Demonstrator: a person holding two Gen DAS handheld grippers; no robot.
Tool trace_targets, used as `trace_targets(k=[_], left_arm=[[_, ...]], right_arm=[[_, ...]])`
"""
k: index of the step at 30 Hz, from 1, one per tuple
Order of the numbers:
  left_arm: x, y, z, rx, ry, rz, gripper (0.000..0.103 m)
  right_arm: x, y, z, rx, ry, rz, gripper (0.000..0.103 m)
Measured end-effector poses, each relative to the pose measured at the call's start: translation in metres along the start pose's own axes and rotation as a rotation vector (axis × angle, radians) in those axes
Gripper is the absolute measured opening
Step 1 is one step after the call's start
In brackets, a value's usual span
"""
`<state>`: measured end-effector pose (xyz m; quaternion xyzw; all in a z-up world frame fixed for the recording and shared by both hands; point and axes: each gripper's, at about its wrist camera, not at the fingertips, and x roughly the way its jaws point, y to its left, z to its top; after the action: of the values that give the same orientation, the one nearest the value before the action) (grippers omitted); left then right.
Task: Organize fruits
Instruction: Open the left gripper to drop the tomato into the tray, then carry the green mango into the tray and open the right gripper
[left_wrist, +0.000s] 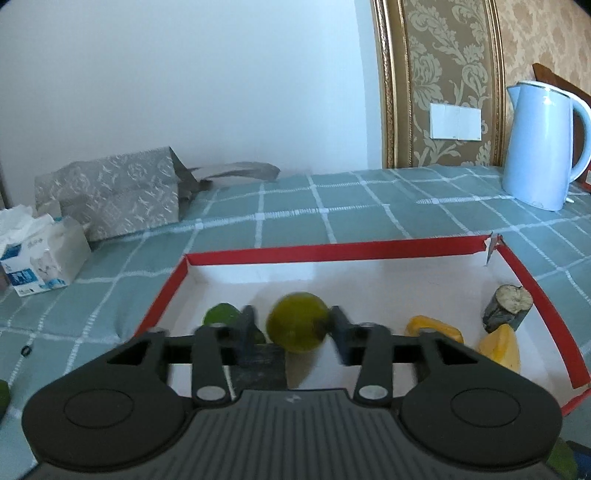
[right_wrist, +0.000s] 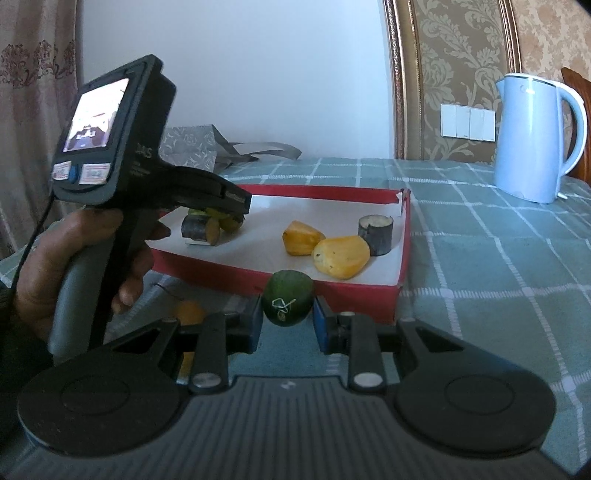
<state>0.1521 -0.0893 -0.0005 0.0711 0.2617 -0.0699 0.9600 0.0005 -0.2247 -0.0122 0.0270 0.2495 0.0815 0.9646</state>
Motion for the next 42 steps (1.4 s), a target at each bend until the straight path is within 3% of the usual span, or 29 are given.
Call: trace_targets(k=[2, 5, 23, 35, 42], left_arm=[[-0.011, 0.007, 0.000, -0.029, -0.041, -0.005, 0.075], [-0.027, 0.016, -0.001, -0.062, -0.090, -0.016, 0.082], [-0.077, 0.061, -0.063, -0.166, -0.034, 0.096, 0.082], [-0.074, 0.072, -0.071, -0.192, 0.026, 0.087, 0.082], [-0.071, 0.073, -0.072, -0.200, 0.049, 0.072, 0.082]], right_arm=[[0.001, 0.000, 0.000, -0.001, 0.006, 0.002, 0.027], [0.001, -0.001, -0.001, 0.001, 0.002, -0.001, 0.027], [0.001, 0.003, -0.002, -0.027, 0.006, -0.007, 0.027], [-0.014, 0.019, 0.000, -0.095, -0.066, -0.053, 0.027], [-0.004, 0.026, 0.036, -0.184, -0.109, -0.110, 0.027]])
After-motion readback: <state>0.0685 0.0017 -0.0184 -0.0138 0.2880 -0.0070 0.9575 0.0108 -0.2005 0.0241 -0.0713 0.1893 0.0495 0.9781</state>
